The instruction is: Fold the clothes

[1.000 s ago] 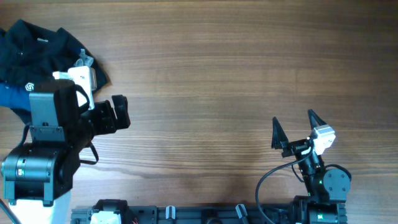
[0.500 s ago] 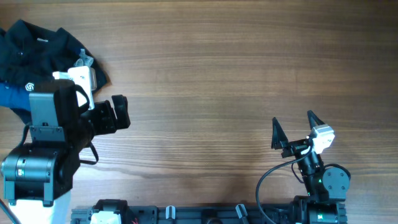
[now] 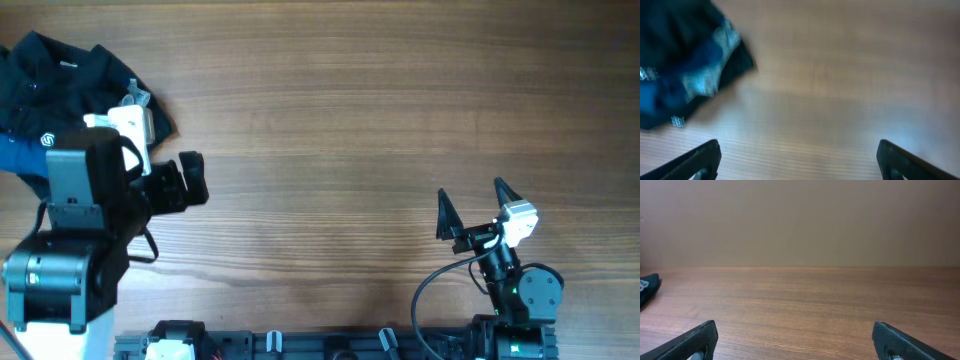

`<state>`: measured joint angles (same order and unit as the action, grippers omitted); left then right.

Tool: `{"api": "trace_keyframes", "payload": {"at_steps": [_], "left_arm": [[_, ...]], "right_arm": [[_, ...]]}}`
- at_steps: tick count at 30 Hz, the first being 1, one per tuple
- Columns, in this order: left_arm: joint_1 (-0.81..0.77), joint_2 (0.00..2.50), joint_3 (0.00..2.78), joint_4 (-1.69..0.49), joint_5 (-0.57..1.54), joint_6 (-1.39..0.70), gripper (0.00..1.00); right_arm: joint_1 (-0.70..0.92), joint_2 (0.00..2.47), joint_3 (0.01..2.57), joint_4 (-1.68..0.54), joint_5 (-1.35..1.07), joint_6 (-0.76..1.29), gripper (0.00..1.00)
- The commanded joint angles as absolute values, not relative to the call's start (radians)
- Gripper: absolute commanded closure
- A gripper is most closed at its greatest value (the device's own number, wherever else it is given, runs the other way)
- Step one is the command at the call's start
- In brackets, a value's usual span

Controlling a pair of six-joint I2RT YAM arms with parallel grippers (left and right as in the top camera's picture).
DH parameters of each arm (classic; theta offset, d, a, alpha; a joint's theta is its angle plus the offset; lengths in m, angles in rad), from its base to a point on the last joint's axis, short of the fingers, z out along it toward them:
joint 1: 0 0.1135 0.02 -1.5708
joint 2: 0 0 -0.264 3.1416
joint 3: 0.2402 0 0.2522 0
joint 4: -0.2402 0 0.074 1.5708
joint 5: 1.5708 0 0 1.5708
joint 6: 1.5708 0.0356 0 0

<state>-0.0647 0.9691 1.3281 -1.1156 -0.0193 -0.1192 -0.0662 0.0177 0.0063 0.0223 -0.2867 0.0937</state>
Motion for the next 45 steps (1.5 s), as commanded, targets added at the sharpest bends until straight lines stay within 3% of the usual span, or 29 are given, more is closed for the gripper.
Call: {"api": "trace_keyframes", "payload": {"at_steps": [1, 5, 10, 23, 30, 32, 45], "left_arm": [[-0.069, 0.853, 1.206, -0.877, -0.084, -0.088, 0.0], [-0.052, 0.668, 0.916, -0.511, -0.075, -0.089, 0.0], [-0.026, 0.453, 0.621, -0.331, -0.01, -0.09, 0.0], [-0.026, 0.004, 0.169, -0.134, 0.01, -0.142, 0.0], [-0.026, 0.003, 0.004, 0.006, 0.012, -0.251, 0.0], [-0.028, 0.003, 0.006, -0.074, 0.011, -0.291, 0.0], [-0.044, 0.006, 0.006, -0.075, 0.017, -0.297, 0.0]], "right_arm": [[-0.059, 0.014, 0.005, 0.023, -0.269, 0.105, 0.0], [-0.059, 0.014, 0.005, 0.023, -0.269, 0.105, 0.0], [-0.059, 0.014, 0.005, 0.023, -0.269, 0.105, 0.0], [-0.059, 0.014, 0.005, 0.023, -0.269, 0.105, 0.0], [-0.059, 0.014, 0.005, 0.023, -0.269, 0.105, 0.0], [-0.059, 0.014, 0.005, 0.023, -0.269, 0.105, 0.0], [-0.059, 0.014, 0.005, 0.023, -0.269, 0.105, 0.0]]}}
